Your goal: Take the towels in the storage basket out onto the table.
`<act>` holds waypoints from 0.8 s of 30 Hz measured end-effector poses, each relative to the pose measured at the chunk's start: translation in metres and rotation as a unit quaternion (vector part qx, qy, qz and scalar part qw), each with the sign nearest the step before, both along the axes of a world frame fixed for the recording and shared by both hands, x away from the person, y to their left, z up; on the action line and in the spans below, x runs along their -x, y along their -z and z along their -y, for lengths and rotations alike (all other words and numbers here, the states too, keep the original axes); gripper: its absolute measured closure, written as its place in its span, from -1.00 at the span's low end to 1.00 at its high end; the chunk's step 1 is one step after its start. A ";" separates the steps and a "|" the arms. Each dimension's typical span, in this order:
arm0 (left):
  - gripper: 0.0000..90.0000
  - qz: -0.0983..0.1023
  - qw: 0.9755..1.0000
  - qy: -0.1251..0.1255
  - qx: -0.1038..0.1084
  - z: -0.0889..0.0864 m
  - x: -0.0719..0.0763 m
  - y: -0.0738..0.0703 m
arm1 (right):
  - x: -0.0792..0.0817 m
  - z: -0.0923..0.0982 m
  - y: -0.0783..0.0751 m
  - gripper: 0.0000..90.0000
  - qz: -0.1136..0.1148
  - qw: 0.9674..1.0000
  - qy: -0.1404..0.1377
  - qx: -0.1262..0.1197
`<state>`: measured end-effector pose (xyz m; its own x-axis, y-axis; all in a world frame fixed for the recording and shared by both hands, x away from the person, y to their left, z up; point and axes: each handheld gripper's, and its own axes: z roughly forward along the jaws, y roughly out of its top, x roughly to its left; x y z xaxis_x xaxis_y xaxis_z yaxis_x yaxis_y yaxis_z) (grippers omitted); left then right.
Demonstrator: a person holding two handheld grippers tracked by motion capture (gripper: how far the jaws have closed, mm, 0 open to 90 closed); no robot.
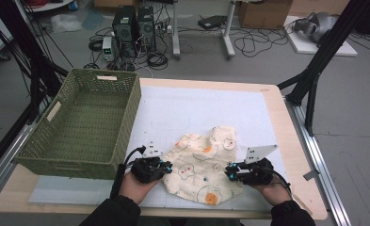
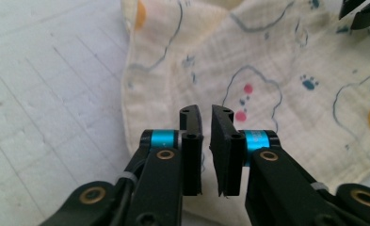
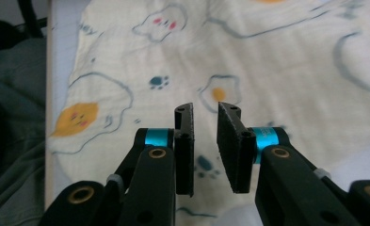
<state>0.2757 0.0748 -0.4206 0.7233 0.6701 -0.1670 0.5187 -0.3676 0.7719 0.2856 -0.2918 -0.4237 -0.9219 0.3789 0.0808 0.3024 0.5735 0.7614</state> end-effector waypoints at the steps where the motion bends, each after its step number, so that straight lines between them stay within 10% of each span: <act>1: 0.73 0.004 1.000 0.002 0.004 0.001 -0.003 -0.003 | -0.002 0.002 -0.002 0.60 0.005 1.000 0.008 -0.001; 6: 0.58 0.024 1.000 -0.012 0.014 0.011 -0.023 -0.011 | -0.019 0.007 -0.001 0.42 0.007 0.999 0.037 -0.008; 12: 0.48 0.005 0.999 -0.036 -0.025 0.028 -0.047 0.005 | -0.030 0.003 0.010 0.44 -0.002 0.999 0.036 0.027; 17: 0.73 -0.009 0.997 -0.024 -0.070 0.032 -0.049 0.017 | -0.031 -0.003 0.018 0.70 -0.007 0.999 0.026 0.046; 24: 0.98 -0.001 0.997 -0.027 -0.071 0.025 -0.037 0.017 | -0.030 -0.003 0.018 0.96 -0.015 0.999 0.015 0.038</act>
